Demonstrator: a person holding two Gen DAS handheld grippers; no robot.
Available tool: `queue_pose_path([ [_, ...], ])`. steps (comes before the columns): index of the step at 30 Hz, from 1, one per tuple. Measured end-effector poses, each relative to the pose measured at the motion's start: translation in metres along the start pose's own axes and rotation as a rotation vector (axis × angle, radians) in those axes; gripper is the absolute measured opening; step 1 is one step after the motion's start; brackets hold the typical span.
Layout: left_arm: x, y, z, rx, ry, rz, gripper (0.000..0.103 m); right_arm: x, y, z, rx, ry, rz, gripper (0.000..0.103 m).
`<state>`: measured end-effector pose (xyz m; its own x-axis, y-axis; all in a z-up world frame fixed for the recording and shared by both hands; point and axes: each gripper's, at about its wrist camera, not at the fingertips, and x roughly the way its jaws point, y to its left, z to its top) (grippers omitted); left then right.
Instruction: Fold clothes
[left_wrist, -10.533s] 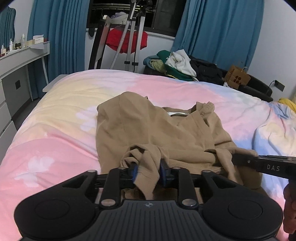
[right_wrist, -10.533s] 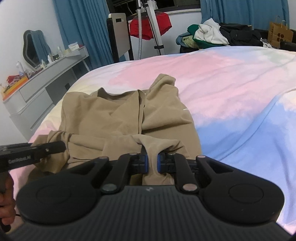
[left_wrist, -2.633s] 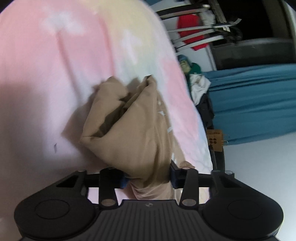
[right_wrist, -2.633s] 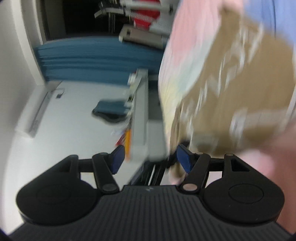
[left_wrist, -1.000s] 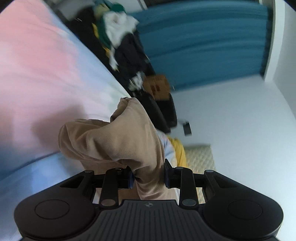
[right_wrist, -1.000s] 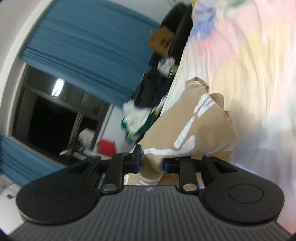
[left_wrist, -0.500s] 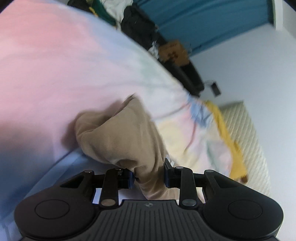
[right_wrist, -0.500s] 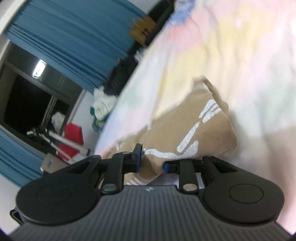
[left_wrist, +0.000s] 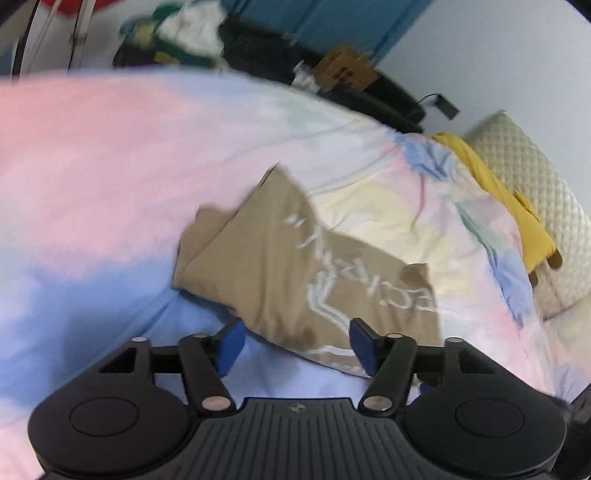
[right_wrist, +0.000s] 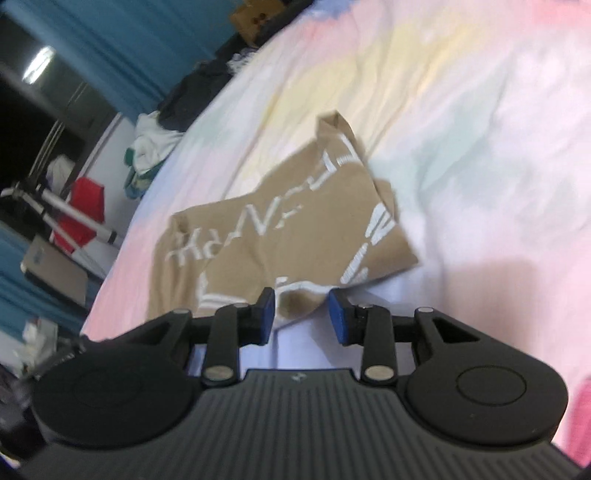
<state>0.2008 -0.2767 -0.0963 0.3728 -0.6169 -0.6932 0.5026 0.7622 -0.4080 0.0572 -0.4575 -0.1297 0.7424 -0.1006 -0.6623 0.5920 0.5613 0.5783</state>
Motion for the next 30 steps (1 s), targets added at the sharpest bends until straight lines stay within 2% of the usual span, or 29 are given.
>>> queue_pose_path([
  [2, -0.031, -0.021, 0.001, 0.074, -0.033, 0.027, 0.078, -0.028, 0.009, 0.000, -0.061, -0.038, 0.007, 0.036],
  [3, -0.046, -0.032, 0.003, 0.106, -0.050, 0.041, 0.081, -0.041, 0.014, 0.000, -0.090, -0.058, 0.009, 0.040],
  [5, -0.077, -0.049, 0.000, 0.156, -0.099, 0.058, 0.085, -0.069, 0.023, -0.003, -0.133, -0.100, 0.020, 0.053],
  [6, -0.093, -0.057, -0.002, 0.180, -0.125, 0.070, 0.090, -0.079, 0.027, -0.001, -0.150, -0.118, 0.023, 0.063],
  [9, -0.140, -0.075, -0.018, 0.259, -0.208, 0.099, 0.095, -0.111, 0.037, -0.006, -0.208, -0.168, 0.039, 0.073],
  [11, -0.167, -0.086, -0.030, 0.304, -0.256, 0.105, 0.103, -0.129, 0.042, -0.010, -0.249, -0.191, 0.052, 0.074],
  [16, -0.223, -0.101, -0.067, 0.364, -0.362, 0.129, 0.103, -0.163, 0.049, -0.033, -0.361, -0.251, 0.056, 0.074],
  [19, -0.245, -0.105, -0.092, 0.398, -0.413, 0.164, 0.103, -0.179, 0.050, -0.054, -0.422, -0.297, 0.062, 0.074],
  [22, -0.253, -0.103, -0.110, 0.405, -0.429, 0.180, 0.103, -0.186, 0.054, -0.075, -0.501, -0.336, 0.061, 0.074],
  [30, -0.252, -0.096, -0.143, 0.440, -0.475, 0.230, 0.103, -0.190, 0.058, -0.118, -0.607, -0.417, 0.056, 0.074],
])
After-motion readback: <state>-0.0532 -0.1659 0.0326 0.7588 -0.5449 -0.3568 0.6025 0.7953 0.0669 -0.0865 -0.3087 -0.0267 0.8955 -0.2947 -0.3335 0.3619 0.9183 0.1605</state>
